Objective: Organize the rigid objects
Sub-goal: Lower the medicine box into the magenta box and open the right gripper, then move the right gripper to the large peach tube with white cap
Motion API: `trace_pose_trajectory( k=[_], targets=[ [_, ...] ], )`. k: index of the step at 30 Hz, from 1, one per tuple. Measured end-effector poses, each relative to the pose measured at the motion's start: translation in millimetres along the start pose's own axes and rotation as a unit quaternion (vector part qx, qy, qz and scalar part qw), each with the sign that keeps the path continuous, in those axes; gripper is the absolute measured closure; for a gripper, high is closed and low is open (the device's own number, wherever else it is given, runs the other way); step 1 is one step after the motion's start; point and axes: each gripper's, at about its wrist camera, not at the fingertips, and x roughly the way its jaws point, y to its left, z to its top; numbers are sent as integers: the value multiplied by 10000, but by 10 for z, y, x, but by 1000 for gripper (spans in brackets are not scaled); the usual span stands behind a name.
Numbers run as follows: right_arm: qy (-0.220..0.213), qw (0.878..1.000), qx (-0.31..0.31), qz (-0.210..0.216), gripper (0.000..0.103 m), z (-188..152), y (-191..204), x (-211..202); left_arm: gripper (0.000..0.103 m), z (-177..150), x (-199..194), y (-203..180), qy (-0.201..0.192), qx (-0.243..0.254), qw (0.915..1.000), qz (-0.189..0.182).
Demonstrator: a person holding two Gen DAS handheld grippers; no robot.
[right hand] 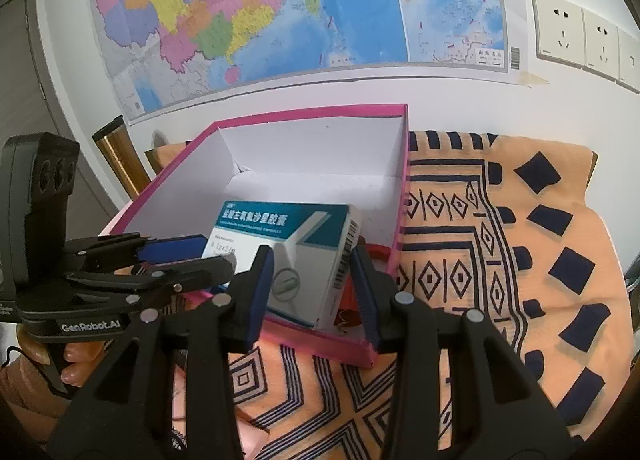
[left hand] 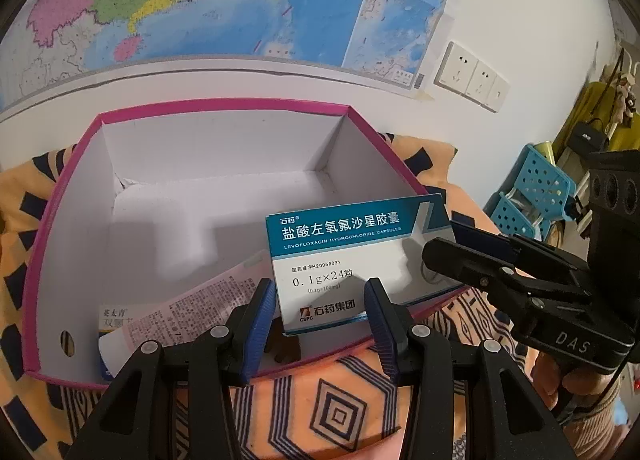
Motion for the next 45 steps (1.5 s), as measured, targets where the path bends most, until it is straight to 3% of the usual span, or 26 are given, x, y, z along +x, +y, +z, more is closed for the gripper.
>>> trace_pose_trajectory(
  k=[11, 20, 25, 33, 38, 45],
  targets=[
    [-70, 9999, 116, -51, 56, -33, -39, -58, 54, -60, 6, -36, -140, 90, 9996, 229],
    [-242, 9985, 43, 492, 56, -217, 78, -338, 34, -311, -507, -78, -756, 445, 9957, 283],
    [-76, 9965, 42, 831, 54, -463, 166, -403, 25, -539, -826, 47, -969, 453, 9940, 240],
    [792, 9900, 501, 1059, 54, -983, 140, -169, 26, -1007, -722, 375, -273, 96, 9983, 508],
    [1132, 9858, 635, 1062, 54, -1198, 146, -117, 27, -1204, -633, 435, 68, -96, 9995, 286],
    [1377, 9829, 645, 1039, 54, -1365, 203, -81, 42, -1304, -560, 398, 311, -136, 9993, 123]
  ],
)
